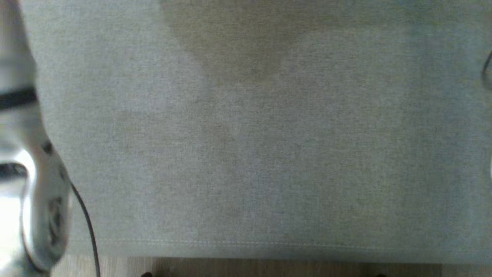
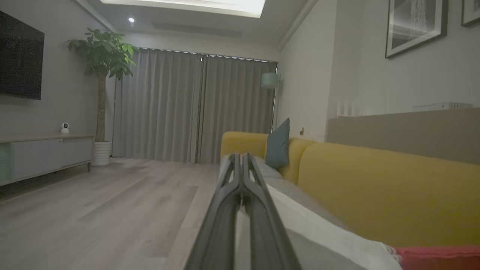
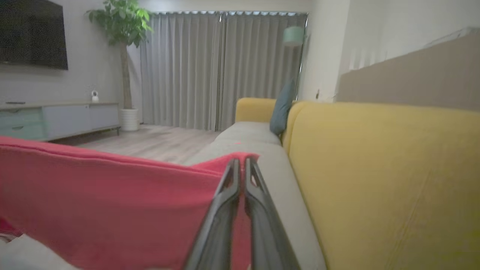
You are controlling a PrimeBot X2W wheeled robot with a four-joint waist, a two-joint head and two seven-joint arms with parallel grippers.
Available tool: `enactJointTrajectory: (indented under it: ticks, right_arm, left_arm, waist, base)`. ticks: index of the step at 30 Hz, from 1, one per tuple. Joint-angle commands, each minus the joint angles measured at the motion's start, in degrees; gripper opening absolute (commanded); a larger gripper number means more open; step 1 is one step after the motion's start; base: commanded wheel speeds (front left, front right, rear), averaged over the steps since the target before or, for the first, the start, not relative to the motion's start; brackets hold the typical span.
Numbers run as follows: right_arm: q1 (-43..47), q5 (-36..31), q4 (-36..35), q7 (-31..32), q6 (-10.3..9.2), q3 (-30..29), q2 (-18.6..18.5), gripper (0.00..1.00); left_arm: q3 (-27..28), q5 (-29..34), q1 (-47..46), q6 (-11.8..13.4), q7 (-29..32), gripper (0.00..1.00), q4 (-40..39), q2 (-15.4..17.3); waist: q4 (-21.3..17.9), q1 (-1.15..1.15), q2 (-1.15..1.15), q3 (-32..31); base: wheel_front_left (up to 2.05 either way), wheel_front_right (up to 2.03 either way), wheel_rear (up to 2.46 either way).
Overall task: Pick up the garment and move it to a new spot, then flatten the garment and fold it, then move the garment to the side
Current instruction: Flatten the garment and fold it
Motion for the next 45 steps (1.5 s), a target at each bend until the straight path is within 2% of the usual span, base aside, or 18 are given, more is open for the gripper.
enactJointTrajectory:
  ticks: [1, 7, 13, 14, 19, 25, 29, 35, 45]
  right_arm:
    - [2.7, 1.4, 0.0, -0.5, 0.20, 1.1, 0.5, 0.00]
    - [12.4, 6.3, 2.3, -0.6, 0.20, 6.0, 0.0, 0.00]
    - [21.5, 11.7, 4.8, -0.6, 0.20, 12.5, -1.6, 0.00]
    - [21.5, 11.7, 4.8, -0.6, 0.20, 12.5, -1.6, 0.00]
    - [27.9, 16.1, 6.3, 1.0, 0.20, 18.6, -3.7, 0.00]
    - [34.4, 22.5, 5.0, 4.2, 0.20, 25.0, -6.8, 0.00]
    - [38.4, 26.5, 3.2, 6.8, 0.20, 28.9, -9.0, 0.00]
    - [45.0, 33.9, -2.6, 14.2, 0.20, 35.9, -13.5, 0.00]
    - [54.5, 44.9, -14.9, 27.4, 0.20, 42.1, -21.9, 0.00]
  left_arm:
    - [0.4, 1.3, 3.4, -0.4, -0.3, 0.00, -2.7, 2.4]
    - [-0.1, 3.4, 16.3, -1.2, -0.3, 0.00, -4.9, 2.5]
    - [-1.3, 4.3, 29.4, -1.7, -0.3, 0.00, -5.3, 3.8]
    - [-1.3, 4.3, 29.4, -1.7, -0.3, 0.00, -5.3, 3.8]
    - [-4.0, 4.5, 38.9, -1.8, -0.3, 0.00, -4.9, 5.4]
    - [-9.7, 2.8, 47.9, -1.8, -0.3, 0.00, -4.6, 8.4]
    - [-12.7, 0.6, 52.9, -1.8, -0.3, 0.00, -4.8, 10.6]
    - [-17.8, -3.6, 60.1, -1.8, 0.9, 0.00, -6.8, 14.7]
    - [-21.0, -9.4, 70.6, -1.8, 8.2, 0.00, -18.3, 21.7]
  waist:
    - [0.6, -0.01, 0.00, 0.0]
    - [1.3, -0.01, 0.00, -2.8]
    - [1.4, -0.01, 0.00, -8.2]
    - [1.4, -0.01, 0.00, -8.2]
    - [1.1, -0.01, 0.00, -12.9]
    - [0.6, -0.01, 0.00, -17.7]
    - [0.2, -0.01, 0.00, -20.7]
    - [0.0, -0.01, 0.00, -25.4]
    - [0.2, -0.01, 0.00, -30.0]
  base:
    - [0.00, 0.00, 0.00]
    - [0.00, 0.00, 0.00]
    - [0.00, 0.00, 0.00]
    - [0.00, 0.00, 0.00]
    - [0.00, 0.00, 0.00]
    - [0.00, 0.00, 0.00]
    - [0.00, 0.00, 0.00]
    - [0.00, 0.00, 0.00]
    - [0.00, 0.00, 0.00]
